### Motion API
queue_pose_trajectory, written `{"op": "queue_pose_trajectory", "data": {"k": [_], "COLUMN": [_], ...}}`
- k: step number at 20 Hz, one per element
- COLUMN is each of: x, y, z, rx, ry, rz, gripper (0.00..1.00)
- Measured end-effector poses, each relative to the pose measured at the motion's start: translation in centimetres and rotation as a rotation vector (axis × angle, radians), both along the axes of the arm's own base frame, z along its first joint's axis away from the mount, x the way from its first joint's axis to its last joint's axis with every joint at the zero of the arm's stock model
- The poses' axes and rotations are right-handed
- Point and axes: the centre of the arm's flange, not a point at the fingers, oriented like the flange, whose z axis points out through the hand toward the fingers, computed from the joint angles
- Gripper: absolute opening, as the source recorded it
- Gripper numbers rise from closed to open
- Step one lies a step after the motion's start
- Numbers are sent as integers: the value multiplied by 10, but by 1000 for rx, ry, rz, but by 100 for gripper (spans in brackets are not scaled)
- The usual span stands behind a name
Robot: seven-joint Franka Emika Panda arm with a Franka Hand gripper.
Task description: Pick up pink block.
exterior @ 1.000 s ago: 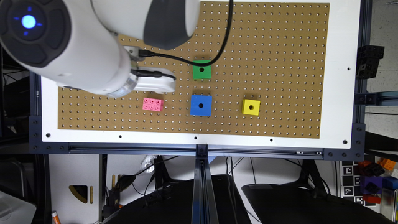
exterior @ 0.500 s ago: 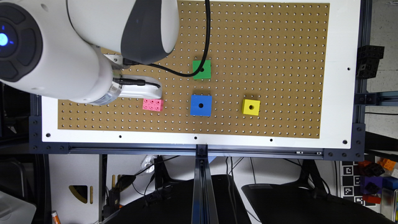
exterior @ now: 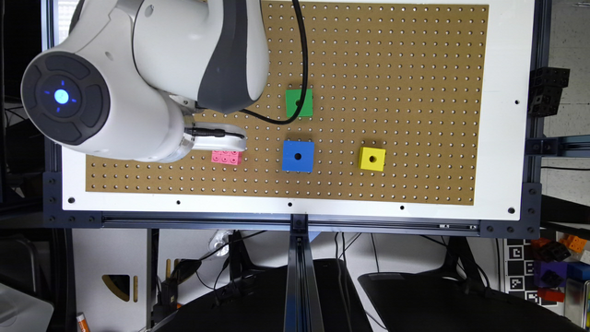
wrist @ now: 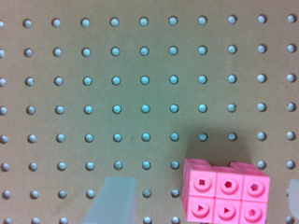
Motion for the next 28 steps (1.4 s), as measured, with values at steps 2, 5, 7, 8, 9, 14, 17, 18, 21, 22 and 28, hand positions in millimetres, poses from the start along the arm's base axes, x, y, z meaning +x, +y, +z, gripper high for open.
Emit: {"op": "queue_pose_trajectory", "data": {"k": [2,5,7,8,9,14,17,18,21,22,28], "x": [1,4,11,14,16,19,19,19,18,18,19], "y": [1,4,12,16,20,26,26,26,26,26,25], "z": [-13,-31,-32,-31,-30,-28,-28,-28,-45,-49,-64], "rx": [3,7,13,15,16,18,18,18,22,23,25], "ry": [5,4,-1,-4,-7,-12,-13,-13,0,1,7], "rz": [2,7,12,14,16,22,22,22,21,21,19], "gripper": [100,100,100,100,100,100,100,100,100,100,100]}}
